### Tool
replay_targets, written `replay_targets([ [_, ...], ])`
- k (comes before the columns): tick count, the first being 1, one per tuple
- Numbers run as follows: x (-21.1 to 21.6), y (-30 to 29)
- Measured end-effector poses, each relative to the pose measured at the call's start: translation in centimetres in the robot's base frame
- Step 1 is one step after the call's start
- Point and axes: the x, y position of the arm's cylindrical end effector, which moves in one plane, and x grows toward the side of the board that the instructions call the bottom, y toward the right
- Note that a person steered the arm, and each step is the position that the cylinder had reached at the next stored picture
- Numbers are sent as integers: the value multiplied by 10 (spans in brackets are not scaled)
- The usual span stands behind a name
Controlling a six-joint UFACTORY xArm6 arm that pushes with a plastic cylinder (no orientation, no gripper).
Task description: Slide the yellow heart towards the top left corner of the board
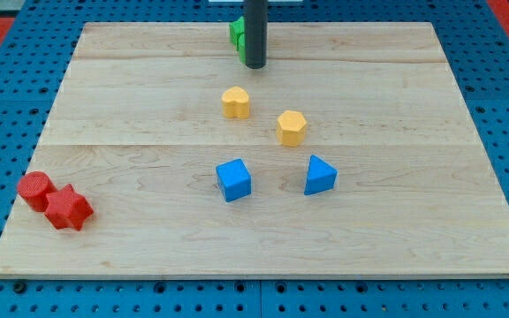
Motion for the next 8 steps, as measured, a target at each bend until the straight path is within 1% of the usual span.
replay_targets([
  [2, 1, 11],
  [3, 23, 26],
  [4, 55, 16],
  [5, 87, 53],
  [7, 88, -119],
  [8, 119, -147],
])
